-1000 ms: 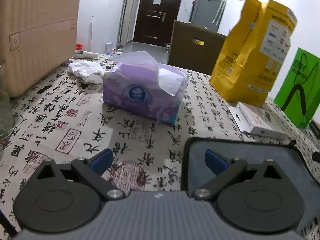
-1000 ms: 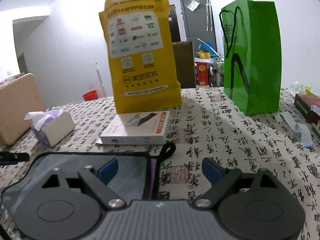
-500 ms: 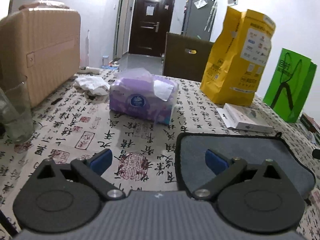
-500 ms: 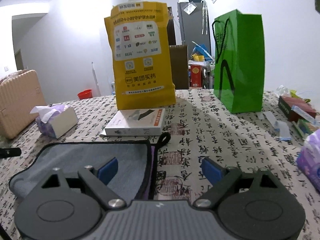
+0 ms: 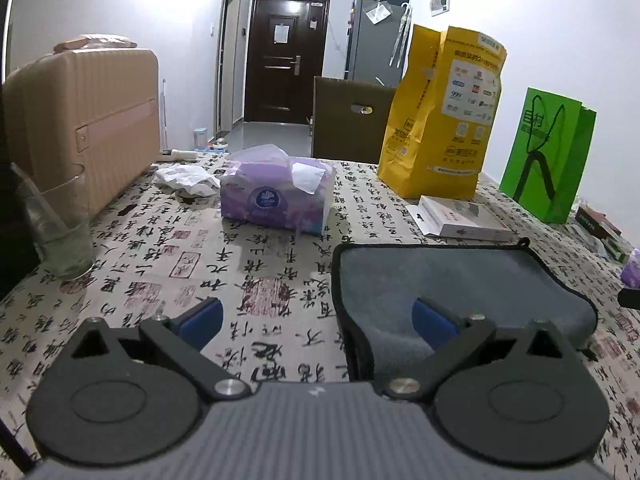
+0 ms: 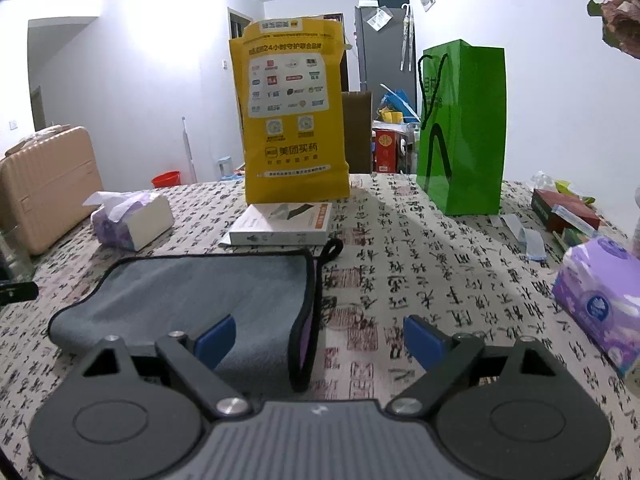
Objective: Fold towel
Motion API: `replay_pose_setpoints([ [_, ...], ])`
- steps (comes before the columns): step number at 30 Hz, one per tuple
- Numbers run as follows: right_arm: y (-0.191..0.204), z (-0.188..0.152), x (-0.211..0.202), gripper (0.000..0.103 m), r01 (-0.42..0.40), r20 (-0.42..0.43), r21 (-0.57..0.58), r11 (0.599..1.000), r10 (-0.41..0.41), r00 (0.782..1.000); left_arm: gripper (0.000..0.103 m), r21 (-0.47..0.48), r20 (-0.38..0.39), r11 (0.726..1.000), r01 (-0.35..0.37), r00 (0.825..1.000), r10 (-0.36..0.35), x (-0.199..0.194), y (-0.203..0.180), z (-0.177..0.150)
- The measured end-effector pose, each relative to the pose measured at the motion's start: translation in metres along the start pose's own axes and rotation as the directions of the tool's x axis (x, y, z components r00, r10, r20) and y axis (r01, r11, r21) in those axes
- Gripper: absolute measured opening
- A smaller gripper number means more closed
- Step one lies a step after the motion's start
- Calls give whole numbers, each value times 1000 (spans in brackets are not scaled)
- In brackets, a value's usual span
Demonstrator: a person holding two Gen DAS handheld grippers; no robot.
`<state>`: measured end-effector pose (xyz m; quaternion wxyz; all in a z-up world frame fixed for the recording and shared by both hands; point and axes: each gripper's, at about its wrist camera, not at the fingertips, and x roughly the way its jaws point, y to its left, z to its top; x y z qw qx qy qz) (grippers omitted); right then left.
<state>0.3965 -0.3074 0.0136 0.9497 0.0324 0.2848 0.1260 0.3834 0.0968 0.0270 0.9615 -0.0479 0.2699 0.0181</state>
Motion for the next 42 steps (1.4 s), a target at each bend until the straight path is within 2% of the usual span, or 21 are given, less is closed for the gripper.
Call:
replay_pose_setpoints([
  [14, 12, -11, -48, 92, -30, 24, 52, 998, 29, 999, 103, -31, 46, 999, 28, 999, -26, -55, 0, 3],
  [15, 13, -13, -53, 93, -36, 34, 59, 998, 34, 999, 103, -35, 50, 999, 37, 998, -35, -59, 0, 1],
  [16, 14, -16, -58, 100, -41, 48, 68, 997, 38, 998, 103, -34, 52, 998, 44, 998, -42, -63, 0, 0],
  [17, 15, -18, -63, 103, -45, 61, 77, 996, 40, 997, 103, -29, 54, 999, 44, 998, -42, -68, 0, -1],
  [25, 22, -35, -81, 103, -68, 80, 127, 990, 58, 995, 103, 5, 83, 1000, -4, 997, 3, -96, 0, -16],
  [34, 34, -45, -119, 103, -85, 97, 60, 995, 79, 992, 103, -46, 110, 999, -14, 994, 19, -130, 4, -49],
  [42, 34, -61, -137, 103, -78, 69, 36, 996, 75, 995, 103, 13, 140, 1000, -20, 990, 18, -164, -11, -71],
])
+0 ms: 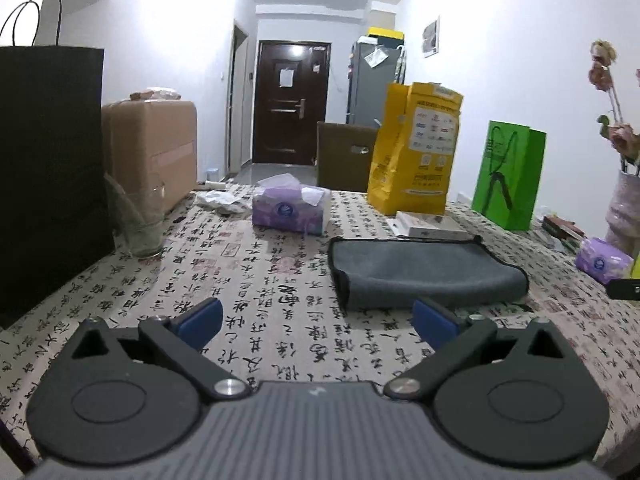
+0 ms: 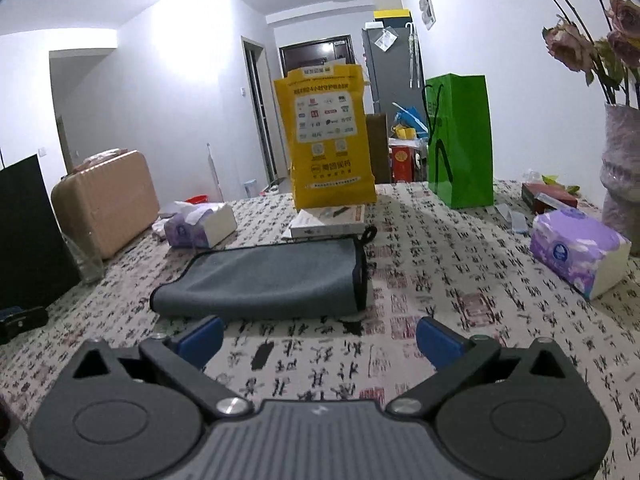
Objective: Fold towel
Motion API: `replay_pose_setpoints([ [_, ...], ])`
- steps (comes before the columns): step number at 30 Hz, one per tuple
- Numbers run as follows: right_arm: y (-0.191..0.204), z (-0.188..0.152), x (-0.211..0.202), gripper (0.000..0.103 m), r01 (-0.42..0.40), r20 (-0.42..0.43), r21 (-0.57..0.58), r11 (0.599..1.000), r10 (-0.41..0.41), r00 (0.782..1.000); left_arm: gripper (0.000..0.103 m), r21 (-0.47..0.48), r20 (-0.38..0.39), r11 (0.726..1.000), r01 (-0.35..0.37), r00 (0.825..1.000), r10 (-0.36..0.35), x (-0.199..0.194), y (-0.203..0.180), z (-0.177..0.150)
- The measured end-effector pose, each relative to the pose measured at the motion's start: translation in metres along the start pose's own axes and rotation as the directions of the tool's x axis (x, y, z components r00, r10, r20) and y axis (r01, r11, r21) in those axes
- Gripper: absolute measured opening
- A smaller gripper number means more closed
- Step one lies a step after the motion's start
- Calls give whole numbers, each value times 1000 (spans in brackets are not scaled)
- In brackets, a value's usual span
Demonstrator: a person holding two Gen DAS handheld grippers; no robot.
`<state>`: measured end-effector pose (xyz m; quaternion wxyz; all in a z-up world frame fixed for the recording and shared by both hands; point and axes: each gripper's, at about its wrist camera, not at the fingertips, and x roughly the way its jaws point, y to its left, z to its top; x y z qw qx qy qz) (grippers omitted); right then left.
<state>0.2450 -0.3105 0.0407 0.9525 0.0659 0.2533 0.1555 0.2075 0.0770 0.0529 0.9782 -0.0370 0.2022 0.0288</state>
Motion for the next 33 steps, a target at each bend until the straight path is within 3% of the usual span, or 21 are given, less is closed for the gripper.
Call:
replay_pose_setpoints([
  [24, 30, -29, -39, 103, -30, 14, -63, 998, 31, 999, 103, 38, 59, 999, 30, 998, -32, -59, -11, -23],
  [33, 40, -36, -59, 103, -57, 72, -81, 995, 63, 995, 103, 93, 75, 995, 45, 996, -52, -74, -25, -36],
])
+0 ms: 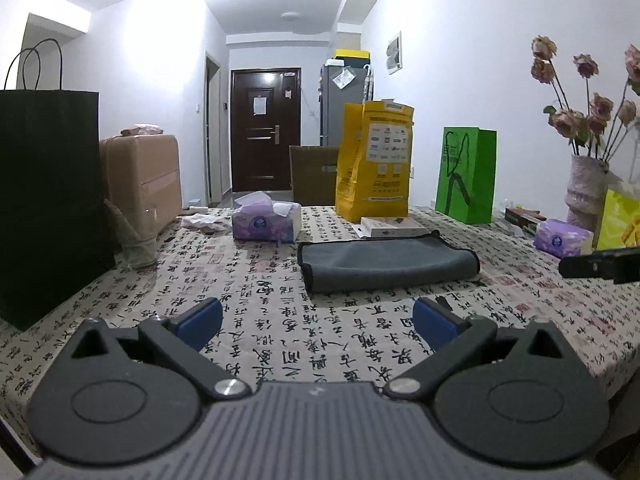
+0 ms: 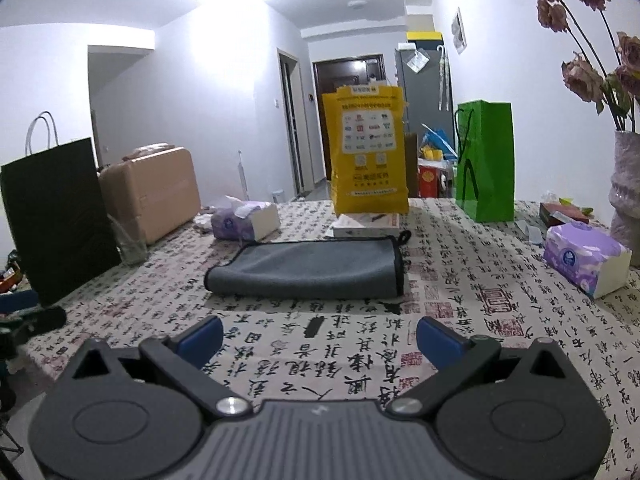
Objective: Fold towel
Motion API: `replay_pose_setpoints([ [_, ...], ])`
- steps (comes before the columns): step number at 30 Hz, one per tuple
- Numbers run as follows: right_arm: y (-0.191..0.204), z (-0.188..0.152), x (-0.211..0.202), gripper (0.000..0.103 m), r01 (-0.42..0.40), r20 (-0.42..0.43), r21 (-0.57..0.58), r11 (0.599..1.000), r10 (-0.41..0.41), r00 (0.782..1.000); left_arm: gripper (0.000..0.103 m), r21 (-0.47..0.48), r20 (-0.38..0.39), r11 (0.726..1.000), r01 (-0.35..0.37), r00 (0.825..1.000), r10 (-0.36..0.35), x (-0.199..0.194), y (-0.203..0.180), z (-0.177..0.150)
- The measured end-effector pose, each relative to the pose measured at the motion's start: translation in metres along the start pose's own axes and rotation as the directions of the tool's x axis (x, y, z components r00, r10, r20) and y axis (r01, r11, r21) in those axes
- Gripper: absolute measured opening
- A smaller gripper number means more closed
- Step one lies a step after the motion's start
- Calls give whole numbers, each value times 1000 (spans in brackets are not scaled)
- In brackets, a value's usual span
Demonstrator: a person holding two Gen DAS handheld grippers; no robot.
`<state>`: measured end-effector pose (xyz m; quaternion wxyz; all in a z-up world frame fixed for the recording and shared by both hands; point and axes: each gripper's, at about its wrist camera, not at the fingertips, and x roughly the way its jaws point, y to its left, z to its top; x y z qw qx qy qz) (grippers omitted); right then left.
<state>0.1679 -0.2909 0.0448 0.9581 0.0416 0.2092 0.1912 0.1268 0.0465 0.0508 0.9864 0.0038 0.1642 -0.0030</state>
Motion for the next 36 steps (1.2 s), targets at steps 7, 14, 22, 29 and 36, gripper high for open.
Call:
replay_pose_setpoints([
  [7, 9, -11, -12, 103, -6, 1, -18, 1000, 6, 1000, 103, 2, -8, 1000, -18, 1000, 18, -8, 0, -10],
  [14, 17, -22, -21, 103, -23, 0, -27, 999, 23, 1000, 103, -4, -1, 1000, -27, 1000, 27, -19, 3, -16],
  [22, 26, -30, -29, 103, -39, -13, -39, 998, 38, 999, 103, -16, 12, 999, -32, 999, 33, -32, 2, -17],
  [29, 32, -40, -39, 103, -44, -19, -47, 998, 43, 999, 103, -12, -16, 1000, -22, 1000, 22, -45, -2, -26],
  [36, 39, -50, -47, 103, -56, -41, -49, 997, 54, 998, 103, -32, -41, 999, 2, 999, -4, -56, -10, -33],
])
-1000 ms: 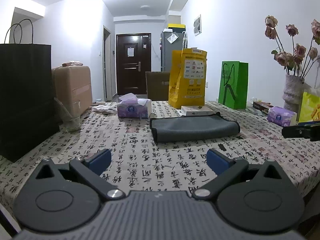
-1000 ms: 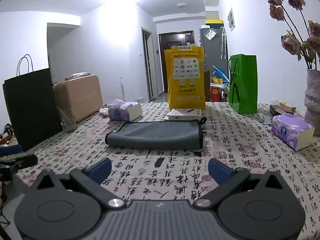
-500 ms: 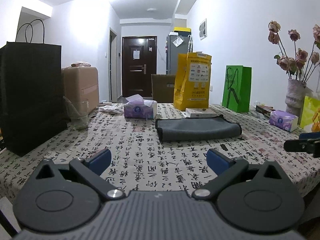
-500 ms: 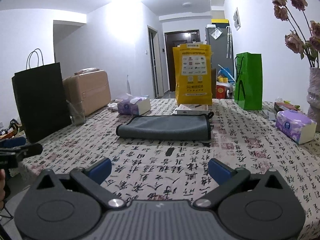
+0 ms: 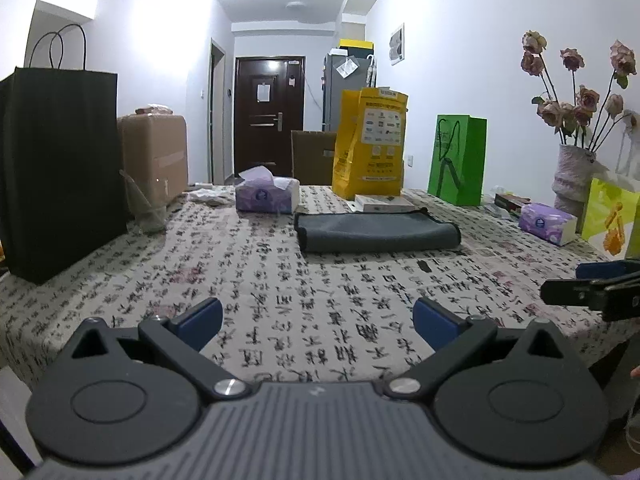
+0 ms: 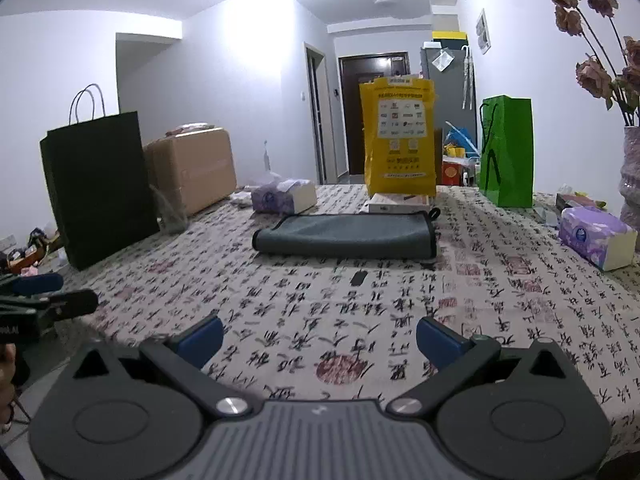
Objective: Fold towel
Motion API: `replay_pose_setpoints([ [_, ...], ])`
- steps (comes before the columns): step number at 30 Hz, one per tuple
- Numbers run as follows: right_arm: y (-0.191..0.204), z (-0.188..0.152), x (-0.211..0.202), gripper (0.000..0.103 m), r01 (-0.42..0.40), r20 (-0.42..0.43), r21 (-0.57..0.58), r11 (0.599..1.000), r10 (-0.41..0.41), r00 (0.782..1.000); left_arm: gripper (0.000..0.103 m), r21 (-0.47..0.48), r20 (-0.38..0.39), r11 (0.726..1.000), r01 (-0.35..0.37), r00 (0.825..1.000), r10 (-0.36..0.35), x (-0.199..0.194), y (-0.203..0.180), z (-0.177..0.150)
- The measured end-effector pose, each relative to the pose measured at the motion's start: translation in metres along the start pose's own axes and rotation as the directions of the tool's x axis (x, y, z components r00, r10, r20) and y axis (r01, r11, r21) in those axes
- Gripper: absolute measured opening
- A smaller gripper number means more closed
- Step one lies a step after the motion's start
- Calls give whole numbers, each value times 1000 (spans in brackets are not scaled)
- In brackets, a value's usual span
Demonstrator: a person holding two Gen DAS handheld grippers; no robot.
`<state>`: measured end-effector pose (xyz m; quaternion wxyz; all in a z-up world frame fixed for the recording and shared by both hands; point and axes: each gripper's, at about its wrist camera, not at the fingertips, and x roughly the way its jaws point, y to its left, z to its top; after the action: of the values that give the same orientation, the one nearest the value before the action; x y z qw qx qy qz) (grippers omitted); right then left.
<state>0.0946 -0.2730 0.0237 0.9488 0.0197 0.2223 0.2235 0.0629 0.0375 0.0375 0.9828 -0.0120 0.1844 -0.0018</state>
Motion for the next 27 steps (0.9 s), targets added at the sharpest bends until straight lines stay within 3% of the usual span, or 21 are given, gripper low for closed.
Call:
replay_pose_setpoints([
  [19, 10, -36, -28, 103, 13, 5, 67, 998, -14, 1000, 103, -3, -49, 999, 50, 998, -50, -22, -7, -24],
  [27, 16, -47, -42, 103, 7, -6, 83, 997, -6, 1000, 103, -7, -73, 999, 39, 997, -39, -32, -4, -33],
])
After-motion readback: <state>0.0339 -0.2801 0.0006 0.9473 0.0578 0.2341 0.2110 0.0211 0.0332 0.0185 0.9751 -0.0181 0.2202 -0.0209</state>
